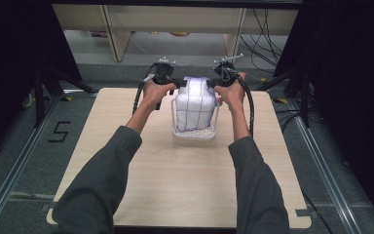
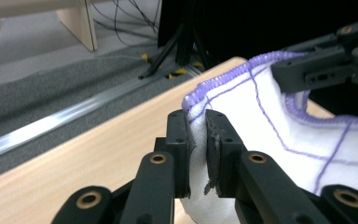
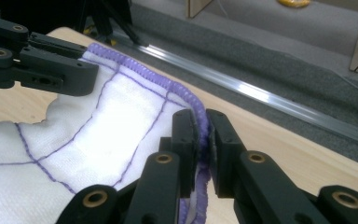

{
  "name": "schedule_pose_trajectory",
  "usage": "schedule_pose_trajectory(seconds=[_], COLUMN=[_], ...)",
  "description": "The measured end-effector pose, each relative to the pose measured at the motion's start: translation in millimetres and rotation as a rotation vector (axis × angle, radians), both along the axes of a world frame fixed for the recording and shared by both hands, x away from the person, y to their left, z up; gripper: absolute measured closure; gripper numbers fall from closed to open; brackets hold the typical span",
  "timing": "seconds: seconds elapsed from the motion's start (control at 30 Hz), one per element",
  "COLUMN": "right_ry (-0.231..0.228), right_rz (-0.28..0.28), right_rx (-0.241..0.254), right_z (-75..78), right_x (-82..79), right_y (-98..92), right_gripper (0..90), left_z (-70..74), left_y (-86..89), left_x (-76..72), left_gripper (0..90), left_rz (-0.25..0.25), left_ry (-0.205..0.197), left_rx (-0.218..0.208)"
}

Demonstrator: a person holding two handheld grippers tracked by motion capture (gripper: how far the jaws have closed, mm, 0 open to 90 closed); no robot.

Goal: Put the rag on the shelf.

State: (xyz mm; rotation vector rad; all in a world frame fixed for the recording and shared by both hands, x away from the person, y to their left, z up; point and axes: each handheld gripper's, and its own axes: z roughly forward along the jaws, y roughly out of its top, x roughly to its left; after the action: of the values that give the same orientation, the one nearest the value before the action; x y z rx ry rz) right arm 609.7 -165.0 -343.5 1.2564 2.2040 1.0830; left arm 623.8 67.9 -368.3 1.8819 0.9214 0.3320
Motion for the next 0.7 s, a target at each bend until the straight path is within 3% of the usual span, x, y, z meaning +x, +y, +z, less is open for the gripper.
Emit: schedule_pose_trajectory(seconds=[0.13, 0.17, 0.27, 0.3, 0.7], right_ry=[0.004, 0.018, 0.01, 0.029, -0.003], right_rz=[0.014, 0.005, -0.01, -0.014, -0.037], right_rx=[-0.016, -0.021, -0.019, -0.017, 0.027], right_z=[-4.9, -6.3, -11.0, -9.7, 11.2], right_x=[0.6, -0.5, -1.1, -2.4, -17.6], right_y=[0.4, 1.2, 0.3, -0.9, -16.1], right_gripper=[80.2, 78.1, 72.2, 70.5, 66.4], left_z=[-5.7, -7.0, -9.9, -9.6, 9.5], left_y=[-0.8, -0.1, 1.9, 2.1, 27.7], left_x=[-1.5, -1.9, -3.6, -3.9, -17.8], left_gripper=[78.2, 75.6, 64.9, 62.8, 53.5], left_rz=[0.0, 0.005, 0.025, 0.026, 0.067], left_ry=[0.014, 0.018, 0.038, 0.044, 0.057], left_rx=[-0.004, 0.014, 0.008, -0.004, -0.013])
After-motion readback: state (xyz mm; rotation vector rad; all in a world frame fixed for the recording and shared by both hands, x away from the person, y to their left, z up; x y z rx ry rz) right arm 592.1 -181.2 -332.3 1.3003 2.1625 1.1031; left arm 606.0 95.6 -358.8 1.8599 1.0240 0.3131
